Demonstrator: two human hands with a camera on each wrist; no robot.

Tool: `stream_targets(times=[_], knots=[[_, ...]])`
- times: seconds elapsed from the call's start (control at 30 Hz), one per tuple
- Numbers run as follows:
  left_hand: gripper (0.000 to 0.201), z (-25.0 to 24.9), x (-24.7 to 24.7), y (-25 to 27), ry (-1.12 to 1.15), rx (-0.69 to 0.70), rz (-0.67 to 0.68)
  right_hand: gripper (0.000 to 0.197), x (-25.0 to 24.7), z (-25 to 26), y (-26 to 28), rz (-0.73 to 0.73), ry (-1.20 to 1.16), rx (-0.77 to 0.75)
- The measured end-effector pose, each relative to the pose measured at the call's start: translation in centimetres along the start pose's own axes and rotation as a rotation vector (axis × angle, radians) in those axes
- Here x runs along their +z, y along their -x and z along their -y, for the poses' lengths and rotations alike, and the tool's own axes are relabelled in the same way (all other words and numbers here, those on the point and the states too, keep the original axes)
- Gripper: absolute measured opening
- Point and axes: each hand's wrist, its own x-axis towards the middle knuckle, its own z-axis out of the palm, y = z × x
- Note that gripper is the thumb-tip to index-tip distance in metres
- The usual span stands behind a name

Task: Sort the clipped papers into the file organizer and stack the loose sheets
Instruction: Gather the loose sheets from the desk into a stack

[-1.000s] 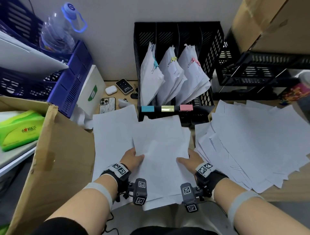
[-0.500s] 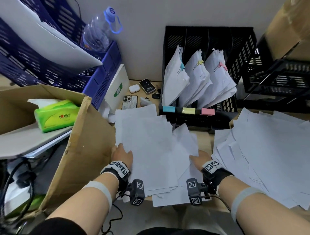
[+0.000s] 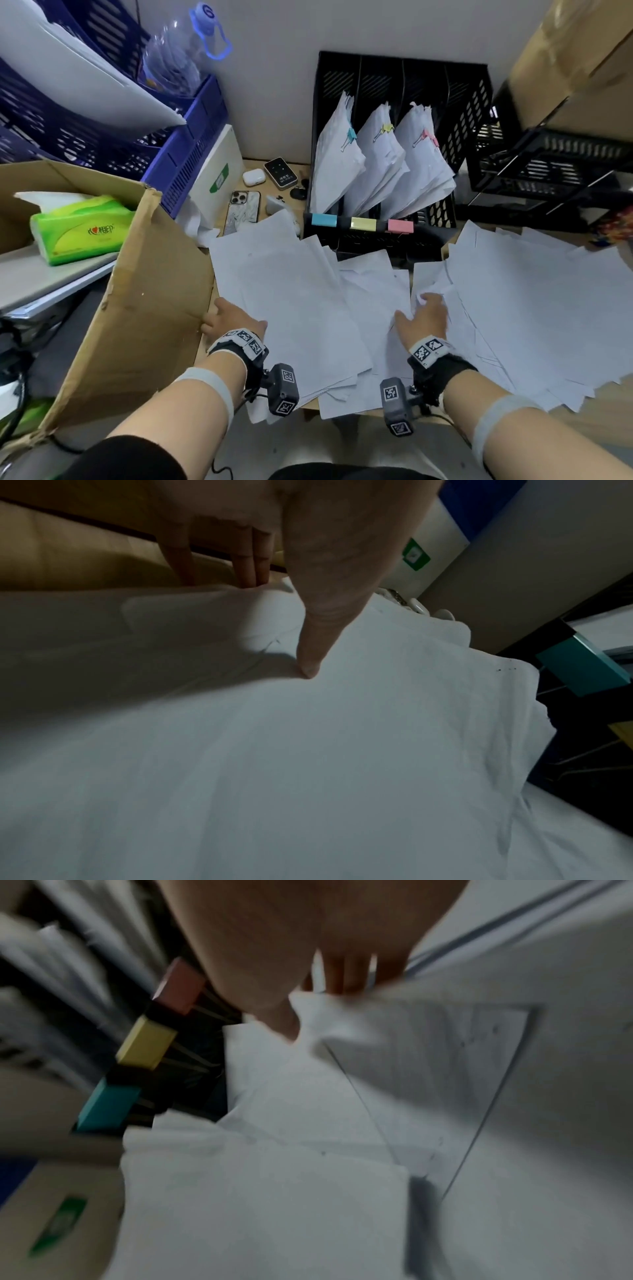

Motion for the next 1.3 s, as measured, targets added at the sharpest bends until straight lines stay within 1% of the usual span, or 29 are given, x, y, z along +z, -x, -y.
stream_targets(times=[0.03, 0.07, 0.1, 0.13, 0.2, 0.23, 0.27, 0.37, 0.43, 0.5, 0.57, 0.63, 0.67, 0.73, 0.8, 0.83, 0.9, 0.93, 1.0, 1.03, 1.1, 1.13, 1.2, 1.23, 1.3], knots=[[0.090, 0.0, 0.1, -0.1, 0.022, -0.034, 0.011, 0.053, -0.1, 0.0, -0.1, -0.073, 0.106, -0.064], [0.090, 0.0, 0.1, 0.0, 0.051, -0.063, 0.029, 0.053, -0.2, 0.2, -0.2, -0.065, 0.174, -0.142], [0.091, 0.1, 0.2, -0.1, 0.088, -0.083, 0.055, 0.050, -0.2, 0.7, -0.3, 0.016, 0.206, -0.211], [0.090, 0.2, 0.3, 0.0, 0.137, -0.087, 0.079, 0.050, 0.0, 1.0, -0.5, 0.140, 0.225, -0.251], [0.086, 0.5, 0.5, 0.4, 0.261, -0.076, 0.117, 0.059, 0.7, 1.8, -1.0, 0.366, 0.338, -0.270], [0.083, 0.8, 0.6, 0.7, 0.315, -0.067, 0.137, 0.064, 1.1, 2.1, -1.3, 0.423, 0.421, -0.269], [0.079, 0.9, 0.7, 1.1, 0.358, -0.053, 0.147, 0.066, 1.4, 2.5, -1.5, 0.450, 0.502, -0.271], [0.060, 2.0, 1.1, 2.3, 0.465, -0.035, 0.184, 0.063, 2.3, 3.5, -1.7, 0.475, 0.667, -0.305], [0.055, 2.7, 1.5, 3.4, 0.542, -0.014, 0.234, 0.058, 2.9, 3.7, -1.4, 0.556, 0.671, -0.310], [0.049, 3.3, 2.0, 4.8, 0.581, 0.005, 0.273, 0.052, 3.7, 3.9, -1.2, 0.657, 0.588, -0.302], [0.043, 3.5, 2.4, 6.1, 0.555, 0.011, 0.323, 0.051, 4.4, 4.1, -1.2, 0.743, 0.557, -0.307], [0.040, 3.8, 2.7, 7.3, 0.500, 0.015, 0.377, 0.048, 4.6, 4.4, -1.1, 0.794, 0.513, -0.309], [0.038, 4.0, 2.9, 7.7, 0.482, 0.022, 0.395, 0.042, 4.4, 4.6, -1.1, 0.799, 0.479, -0.318], [0.036, 4.3, 3.4, 8.7, 0.502, 0.044, 0.417, 0.026, 3.8, 4.4, -1.0, 0.773, 0.425, -0.351], [0.035, 4.6, 3.5, 9.4, 0.533, 0.046, 0.373, 0.010, 2.9, 3.7, -1.0, 0.726, 0.396, -0.367], [0.034, 4.5, 3.4, 9.6, 0.533, 0.033, 0.335, 0.008, 2.3, 3.0, -1.2, 0.699, 0.369, -0.346], [0.035, 4.3, 3.4, 9.9, 0.482, -0.026, 0.259, 0.009, 0.9, 1.5, -1.5, 0.642, 0.296, -0.256], [0.041, 4.0, 3.3, 10.2, 0.443, -0.066, 0.233, 0.012, 0.2, 0.8, -1.6, 0.595, 0.327, -0.214], [0.057, 3.0, 3.2, 10.9, 0.408, -0.126, 0.214, 0.036, -0.8, -0.6, -2.0, 0.468, 0.540, -0.186], [0.066, 2.6, 3.5, 11.0, 0.418, -0.135, 0.215, 0.046, -1.1, -1.1, -2.0, 0.412, 0.584, -0.180], [0.078, 1.5, 3.9, 11.5, 0.442, -0.128, 0.225, 0.057, -1.4, -1.7, -1.8, 0.377, 0.479, -0.149], [0.080, 1.0, 4.1, 11.8, 0.452, -0.119, 0.231, 0.062, -1.5, -1.8, -1.8, 0.392, 0.408, -0.141], [0.076, 0.0, 4.7, 12.1, 0.485, -0.123, 0.252, 0.070, -1.4, -1.9, -2.0, 0.472, 0.309, -0.110], [0.072, -0.3, 5.1, 12.2, 0.499, -0.122, 0.257, 0.071, -1.4, -1.9, -2.1, 0.507, 0.281, -0.094], [0.060, -0.6, 5.9, 12.0, 0.532, -0.106, 0.258, 0.065, -1.3, -1.9, -2.4, 0.502, 0.206, -0.076]])
